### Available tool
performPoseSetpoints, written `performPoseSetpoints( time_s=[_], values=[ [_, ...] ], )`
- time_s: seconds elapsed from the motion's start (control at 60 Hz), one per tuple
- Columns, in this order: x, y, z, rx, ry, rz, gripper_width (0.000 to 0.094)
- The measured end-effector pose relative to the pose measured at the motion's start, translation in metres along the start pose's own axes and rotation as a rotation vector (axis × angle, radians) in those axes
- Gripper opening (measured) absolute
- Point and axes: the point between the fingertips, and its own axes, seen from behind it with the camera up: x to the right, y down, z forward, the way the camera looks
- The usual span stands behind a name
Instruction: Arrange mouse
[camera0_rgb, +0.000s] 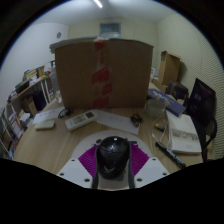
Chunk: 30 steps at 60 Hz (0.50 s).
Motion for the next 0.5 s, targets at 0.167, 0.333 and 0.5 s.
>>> performPoseSetpoints(
  time_s=[0.167,0.333,0.5],
  values=[
    [0.003,0.031,0.024,-0.030,-0.021,0.001,0.0439],
    [0.006,0.034,0.023,-0.072,-0.016,0.011,0.0656],
    [-0.001,0.031,-0.019,-0.095,-0.020,0.051,0.0838]
  ],
)
